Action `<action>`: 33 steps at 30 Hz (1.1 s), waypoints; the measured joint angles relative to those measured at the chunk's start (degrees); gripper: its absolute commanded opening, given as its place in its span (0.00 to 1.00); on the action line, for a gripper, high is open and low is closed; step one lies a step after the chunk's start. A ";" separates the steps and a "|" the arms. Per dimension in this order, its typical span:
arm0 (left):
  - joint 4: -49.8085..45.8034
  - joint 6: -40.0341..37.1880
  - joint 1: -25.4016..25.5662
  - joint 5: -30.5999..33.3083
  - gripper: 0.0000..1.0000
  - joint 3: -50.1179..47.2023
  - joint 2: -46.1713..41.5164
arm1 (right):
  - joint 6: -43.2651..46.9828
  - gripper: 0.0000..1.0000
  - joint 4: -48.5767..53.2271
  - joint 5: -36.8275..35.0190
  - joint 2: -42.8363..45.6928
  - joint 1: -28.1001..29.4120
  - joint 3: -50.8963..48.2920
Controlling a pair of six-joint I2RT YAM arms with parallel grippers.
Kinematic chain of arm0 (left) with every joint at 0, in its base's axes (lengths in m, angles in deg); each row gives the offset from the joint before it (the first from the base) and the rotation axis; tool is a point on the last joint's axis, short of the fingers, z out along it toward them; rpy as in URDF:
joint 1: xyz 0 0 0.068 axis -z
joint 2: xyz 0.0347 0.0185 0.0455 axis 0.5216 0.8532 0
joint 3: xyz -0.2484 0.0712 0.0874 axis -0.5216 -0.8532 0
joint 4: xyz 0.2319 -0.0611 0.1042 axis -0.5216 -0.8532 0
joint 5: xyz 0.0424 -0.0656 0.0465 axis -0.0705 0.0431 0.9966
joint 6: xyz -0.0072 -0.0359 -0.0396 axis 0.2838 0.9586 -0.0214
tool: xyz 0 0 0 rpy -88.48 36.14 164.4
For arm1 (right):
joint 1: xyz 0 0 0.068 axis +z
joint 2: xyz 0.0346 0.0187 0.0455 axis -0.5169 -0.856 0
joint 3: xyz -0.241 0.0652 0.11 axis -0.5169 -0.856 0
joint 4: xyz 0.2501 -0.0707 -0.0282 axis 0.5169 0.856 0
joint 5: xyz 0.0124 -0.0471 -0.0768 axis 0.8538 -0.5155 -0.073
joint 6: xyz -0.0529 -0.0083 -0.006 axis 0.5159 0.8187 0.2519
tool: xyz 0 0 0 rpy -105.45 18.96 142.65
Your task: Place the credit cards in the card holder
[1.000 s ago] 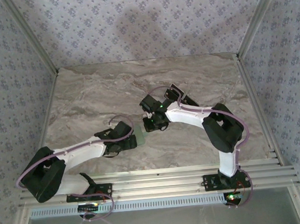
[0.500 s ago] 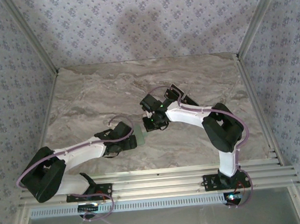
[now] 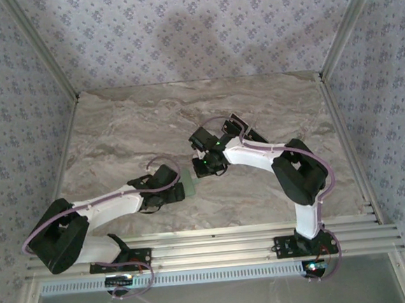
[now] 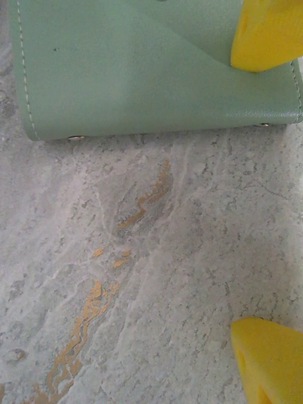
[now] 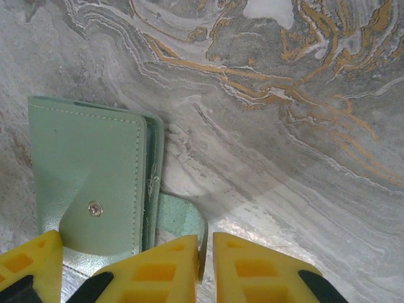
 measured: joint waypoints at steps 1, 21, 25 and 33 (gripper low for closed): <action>0.00 0.00 0.00 0.00 1.00 0.00 0.00 | -0.04 0.05 0.00 0.11 -0.02 0.00 0.00; 0.63 0.37 0.00 0.00 1.00 -0.37 0.02 | -2.43 0.00 -3.89 6.16 1.31 1.46 -0.68; 0.81 0.37 0.00 0.00 1.00 -0.39 0.13 | -3.02 0.00 -4.50 7.10 0.96 2.27 0.11; 1.25 0.35 0.00 0.07 1.00 -0.66 0.11 | -3.67 0.00 -5.31 8.13 -1.33 2.82 1.70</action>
